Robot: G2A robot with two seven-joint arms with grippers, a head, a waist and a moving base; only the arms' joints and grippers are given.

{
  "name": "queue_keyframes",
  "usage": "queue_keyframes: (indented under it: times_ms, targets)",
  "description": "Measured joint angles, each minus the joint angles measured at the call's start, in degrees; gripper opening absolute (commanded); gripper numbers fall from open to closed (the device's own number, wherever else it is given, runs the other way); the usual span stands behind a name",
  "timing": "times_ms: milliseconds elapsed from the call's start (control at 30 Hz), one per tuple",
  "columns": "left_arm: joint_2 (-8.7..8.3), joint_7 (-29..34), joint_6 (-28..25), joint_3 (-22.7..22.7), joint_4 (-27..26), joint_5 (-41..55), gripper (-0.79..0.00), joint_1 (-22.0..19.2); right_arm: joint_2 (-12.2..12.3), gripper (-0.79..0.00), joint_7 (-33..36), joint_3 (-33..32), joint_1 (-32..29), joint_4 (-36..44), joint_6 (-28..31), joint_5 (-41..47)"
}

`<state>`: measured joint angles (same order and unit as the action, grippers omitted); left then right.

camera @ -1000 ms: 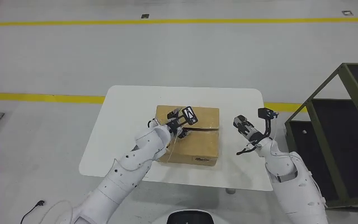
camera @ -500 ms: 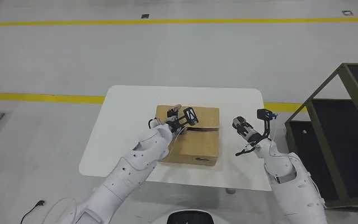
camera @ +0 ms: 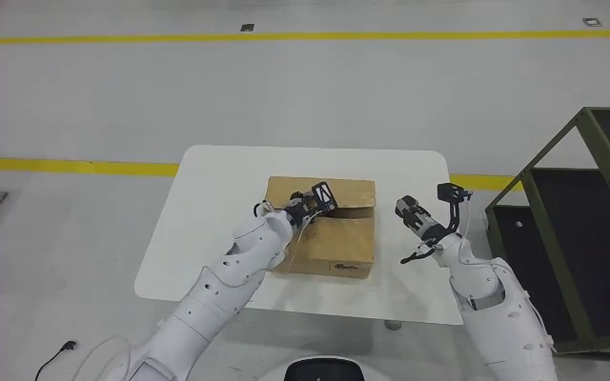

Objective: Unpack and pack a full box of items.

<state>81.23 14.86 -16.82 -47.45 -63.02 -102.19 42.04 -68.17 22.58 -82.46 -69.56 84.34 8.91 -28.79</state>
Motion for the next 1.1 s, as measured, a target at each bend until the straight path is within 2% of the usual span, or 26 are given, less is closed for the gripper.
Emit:
queue_keyframes:
  times_ms: [233, 333, 567, 600, 633, 667, 767, 900, 1100]
  targets:
    - [-0.33, 3.1, -3.2, -2.3, -4.1, 2.6, -0.785, 1.5, 0.2, -0.785, -0.1, -0.9, 0.1, 1.6, 0.0, 0.2]
    - [-0.53, 6.2, -5.3, -3.8, -7.5, 5.7, -0.785, 2.8, 0.3, -0.785, -0.1, -1.5, 0.1, 2.6, 0.0, 0.5]
    - [-1.59, 12.7, -8.5, -6.5, -17.1, 6.4, -0.785, 7.6, 0.5, -0.785, 0.0, -2.5, -0.3, 4.7, 0.0, 0.9]
    - [-1.71, 13.4, -8.8, -6.8, -18.4, 6.8, -0.708, 8.3, 0.5, -0.785, 0.0, -2.6, -0.3, 4.9, 0.1, 0.9]
    - [-1.81, 14.0, -9.1, -7.2, -19.7, 7.3, -0.108, 8.9, 0.5, -0.785, 0.0, -2.7, -0.4, 5.0, 0.1, 1.0]
    - [-1.92, 14.7, -9.1, -7.7, -21.2, 7.9, 0.0, 9.7, 0.5, -0.785, 0.0, -2.8, -0.6, 5.1, 0.2, 1.2]
    - [-2.05, 14.9, -8.1, -8.5, -23.0, 7.8, 0.0, 10.6, 0.6, -0.785, -0.1, -3.0, -0.9, 5.4, 0.3, 1.4]
    - [-1.6, 12.6, -4.0, -8.0, -21.5, 6.2, 0.0, 9.0, 0.7, -0.785, -0.1, -3.3, -1.3, 6.1, 0.2, 1.6]
    - [0.13, 6.6, 4.1, -5.4, -12.4, 5.2, 0.0, 3.9, 0.8, -0.785, -1.0, -4.7, -2.4, 7.5, -0.6, 2.1]
